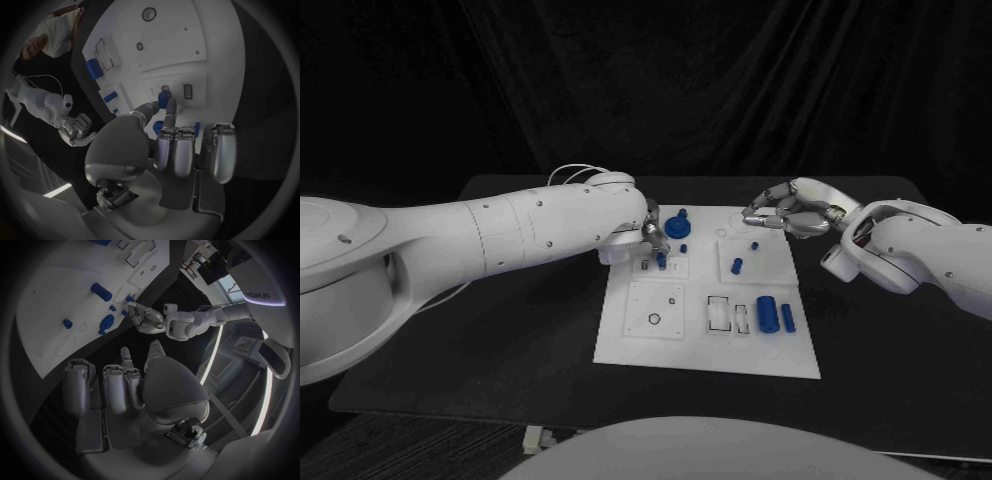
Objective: Assemble the parts on the task board
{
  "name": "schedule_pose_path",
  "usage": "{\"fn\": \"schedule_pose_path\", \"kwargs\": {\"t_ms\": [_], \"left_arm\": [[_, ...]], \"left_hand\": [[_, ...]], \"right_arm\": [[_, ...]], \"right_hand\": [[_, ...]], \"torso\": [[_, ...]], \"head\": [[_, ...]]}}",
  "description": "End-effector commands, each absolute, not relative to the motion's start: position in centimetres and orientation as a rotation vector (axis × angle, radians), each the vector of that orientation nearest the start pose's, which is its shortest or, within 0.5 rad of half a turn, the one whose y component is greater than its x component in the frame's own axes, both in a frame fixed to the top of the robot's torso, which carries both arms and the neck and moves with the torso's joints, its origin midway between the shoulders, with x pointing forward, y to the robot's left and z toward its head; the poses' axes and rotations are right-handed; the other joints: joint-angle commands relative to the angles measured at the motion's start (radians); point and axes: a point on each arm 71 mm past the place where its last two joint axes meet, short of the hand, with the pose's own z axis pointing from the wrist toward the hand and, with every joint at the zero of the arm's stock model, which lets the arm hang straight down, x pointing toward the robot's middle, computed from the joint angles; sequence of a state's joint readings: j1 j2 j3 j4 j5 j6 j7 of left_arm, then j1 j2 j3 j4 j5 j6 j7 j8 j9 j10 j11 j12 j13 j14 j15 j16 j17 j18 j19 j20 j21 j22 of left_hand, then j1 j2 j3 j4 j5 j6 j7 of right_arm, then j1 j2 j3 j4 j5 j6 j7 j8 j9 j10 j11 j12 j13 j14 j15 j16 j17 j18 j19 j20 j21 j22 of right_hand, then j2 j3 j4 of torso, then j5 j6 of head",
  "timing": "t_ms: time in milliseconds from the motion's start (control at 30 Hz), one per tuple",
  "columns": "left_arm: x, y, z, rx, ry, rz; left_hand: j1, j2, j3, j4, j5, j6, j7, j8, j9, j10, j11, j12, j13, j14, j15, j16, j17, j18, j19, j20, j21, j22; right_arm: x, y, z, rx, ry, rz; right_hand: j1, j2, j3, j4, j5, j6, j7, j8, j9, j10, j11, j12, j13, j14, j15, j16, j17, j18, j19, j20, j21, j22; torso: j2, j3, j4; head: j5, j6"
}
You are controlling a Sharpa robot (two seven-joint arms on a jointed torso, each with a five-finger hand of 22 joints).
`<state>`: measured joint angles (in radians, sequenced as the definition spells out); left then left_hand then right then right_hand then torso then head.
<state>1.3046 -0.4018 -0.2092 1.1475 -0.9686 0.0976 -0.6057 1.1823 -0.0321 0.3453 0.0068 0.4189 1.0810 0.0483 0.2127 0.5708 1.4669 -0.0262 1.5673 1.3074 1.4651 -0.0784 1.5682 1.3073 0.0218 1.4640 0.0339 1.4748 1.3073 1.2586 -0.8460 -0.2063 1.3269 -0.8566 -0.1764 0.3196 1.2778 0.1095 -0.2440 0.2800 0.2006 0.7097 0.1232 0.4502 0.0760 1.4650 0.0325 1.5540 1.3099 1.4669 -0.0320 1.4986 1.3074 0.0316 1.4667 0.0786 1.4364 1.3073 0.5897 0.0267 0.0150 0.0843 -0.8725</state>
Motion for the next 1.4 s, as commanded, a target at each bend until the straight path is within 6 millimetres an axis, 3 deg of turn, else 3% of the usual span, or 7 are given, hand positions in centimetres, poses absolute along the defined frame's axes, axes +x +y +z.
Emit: {"fn": "schedule_pose_path", "kwargs": {"t_ms": [33, 1400], "left_arm": [[52.20, 10.43, -24.92, -0.129, 2.400, -0.277], [52.14, 10.79, -24.95, -0.114, 2.385, -0.254]], "left_hand": [[0.003, 0.010, 0.031, -0.025, 0.004, 0.001, -0.008, 0.006, 0.002, 0.104, -0.009, 0.004, 0.263, 0.106, -0.008, 0.003, 0.263, 0.016, 0.015, -0.006, -0.005, 0.137], [0.008, 0.007, 0.037, -0.028, -0.001, -0.003, -0.007, 0.004, 0.007, 0.104, -0.008, 0.004, 0.263, 0.106, -0.008, 0.003, 0.263, 0.020, 0.007, -0.007, -0.016, 0.125]], "right_arm": [[49.87, -25.21, -22.20, 0.184, 1.823, 1.053], [49.85, -25.15, -22.46, 0.185, 1.839, 1.055]], "right_hand": [[0.008, -0.002, -0.005, -0.003, 0.006, 0.002, 0.005, -0.004, -0.002, 0.074, 0.008, -0.003, 0.214, 0.052, 0.007, -0.003, 0.109, 0.008, 0.015, 0.007, -0.004, 0.211], [0.014, -0.002, -0.006, -0.005, 0.009, 0.001, 0.005, -0.004, -0.002, 0.072, 0.009, -0.004, 0.212, 0.051, 0.008, -0.004, 0.108, 0.008, 0.013, 0.007, -0.008, 0.210]], "torso": [[0.000, 0.0005, 0.0001], [0.000, 0.0004, -0.0001]], "head": [[0.001, 0.000], [0.001, 0.000]]}}
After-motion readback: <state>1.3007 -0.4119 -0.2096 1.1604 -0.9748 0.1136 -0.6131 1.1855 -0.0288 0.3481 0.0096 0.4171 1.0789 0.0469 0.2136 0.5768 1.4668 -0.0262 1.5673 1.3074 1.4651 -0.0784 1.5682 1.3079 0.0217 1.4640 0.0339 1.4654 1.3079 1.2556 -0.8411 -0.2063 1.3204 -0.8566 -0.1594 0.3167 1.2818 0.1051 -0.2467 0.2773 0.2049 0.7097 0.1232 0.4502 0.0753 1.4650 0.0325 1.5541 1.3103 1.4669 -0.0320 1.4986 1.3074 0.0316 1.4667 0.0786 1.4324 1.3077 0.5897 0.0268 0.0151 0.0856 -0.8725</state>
